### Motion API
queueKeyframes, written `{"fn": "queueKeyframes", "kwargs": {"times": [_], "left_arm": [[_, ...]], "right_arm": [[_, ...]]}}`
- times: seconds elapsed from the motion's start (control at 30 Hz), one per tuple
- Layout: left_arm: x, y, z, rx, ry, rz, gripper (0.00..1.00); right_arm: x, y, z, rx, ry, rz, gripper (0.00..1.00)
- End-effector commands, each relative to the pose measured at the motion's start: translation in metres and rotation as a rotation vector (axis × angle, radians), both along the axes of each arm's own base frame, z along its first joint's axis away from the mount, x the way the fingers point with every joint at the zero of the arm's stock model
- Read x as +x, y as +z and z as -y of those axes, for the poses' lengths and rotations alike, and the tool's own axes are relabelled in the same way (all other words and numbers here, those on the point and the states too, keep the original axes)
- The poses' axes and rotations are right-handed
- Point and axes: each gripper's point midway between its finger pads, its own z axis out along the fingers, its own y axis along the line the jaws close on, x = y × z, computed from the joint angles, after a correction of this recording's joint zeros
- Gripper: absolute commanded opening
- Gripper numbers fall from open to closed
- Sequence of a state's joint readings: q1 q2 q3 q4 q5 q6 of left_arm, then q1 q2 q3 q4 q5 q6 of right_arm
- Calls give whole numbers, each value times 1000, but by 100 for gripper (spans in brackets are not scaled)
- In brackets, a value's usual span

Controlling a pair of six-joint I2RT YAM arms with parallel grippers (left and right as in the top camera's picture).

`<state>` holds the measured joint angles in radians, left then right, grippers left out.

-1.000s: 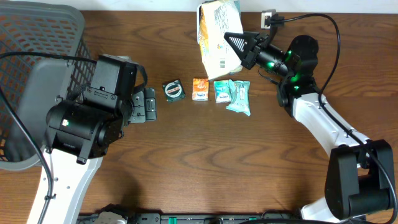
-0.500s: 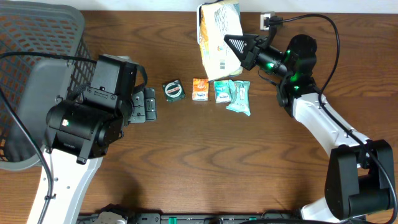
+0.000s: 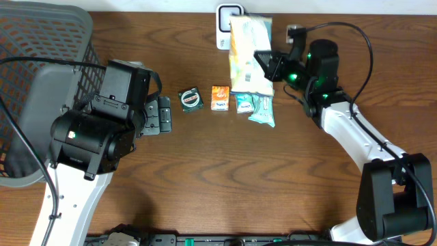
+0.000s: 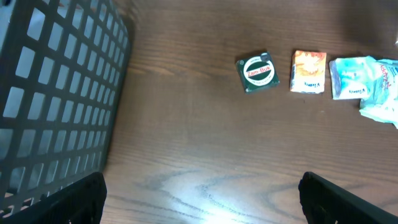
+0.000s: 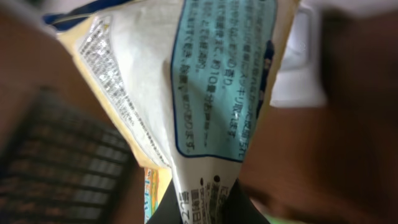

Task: Scan the item barcode
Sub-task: 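Lower the pack toward the table beside the scanner with the right gripper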

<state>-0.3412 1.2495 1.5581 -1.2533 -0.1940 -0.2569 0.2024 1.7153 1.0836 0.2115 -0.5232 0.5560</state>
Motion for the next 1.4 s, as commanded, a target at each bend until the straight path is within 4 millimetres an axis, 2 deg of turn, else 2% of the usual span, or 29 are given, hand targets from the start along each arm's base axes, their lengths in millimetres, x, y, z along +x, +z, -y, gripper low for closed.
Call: {"fn": "queueKeyframes", "kwargs": {"times": [0.0,0.1,0.17,0.27,0.37,0.47,0.57,0.63,0.83,0.97,1.07,1.13,1.23,1.37], "left_arm": [[1,2,-4,19,6,4,98],[1,2,-4,19,6,4,98],[1,2,-4,19,6,4,98],[1,2,-4,19,6,4,98],[1,2,-4,19,6,4,98],[1,2,-4,19,6,4,98],[1,2,-4,19,6,4,98],[1,2,-4,19,6,4,98],[1,2,-4,19,6,4,98],[1,2,-4,19,6,4,98],[1,2,-4,19,6,4,98],[1,2,-4,19,6,4,98],[1,2,-4,19,6,4,98],[1,2,-4,19,6,4,98]], "right_arm": [[11,-9,33,-218,-157,38,2],[5,-37,58,-431,-192,-3,2],[2,-45,75,-560,-219,-7,2],[0,-38,104,-716,-306,10,1],[-1,-16,141,-894,-449,46,1],[-6,-2,168,-1066,-524,64,1],[-13,-3,189,-1243,-538,33,1],[-19,-14,201,-1328,-527,-22,1],[-42,-76,247,-1508,-480,-285,1],[-50,-98,277,-1698,-479,-395,6],[-53,-107,281,-1788,-459,-431,8],[-52,-114,272,-1785,-423,-422,8],[-45,-123,243,-1742,-340,-364,13],[-38,-136,190,-1652,-223,-267,37]]}}
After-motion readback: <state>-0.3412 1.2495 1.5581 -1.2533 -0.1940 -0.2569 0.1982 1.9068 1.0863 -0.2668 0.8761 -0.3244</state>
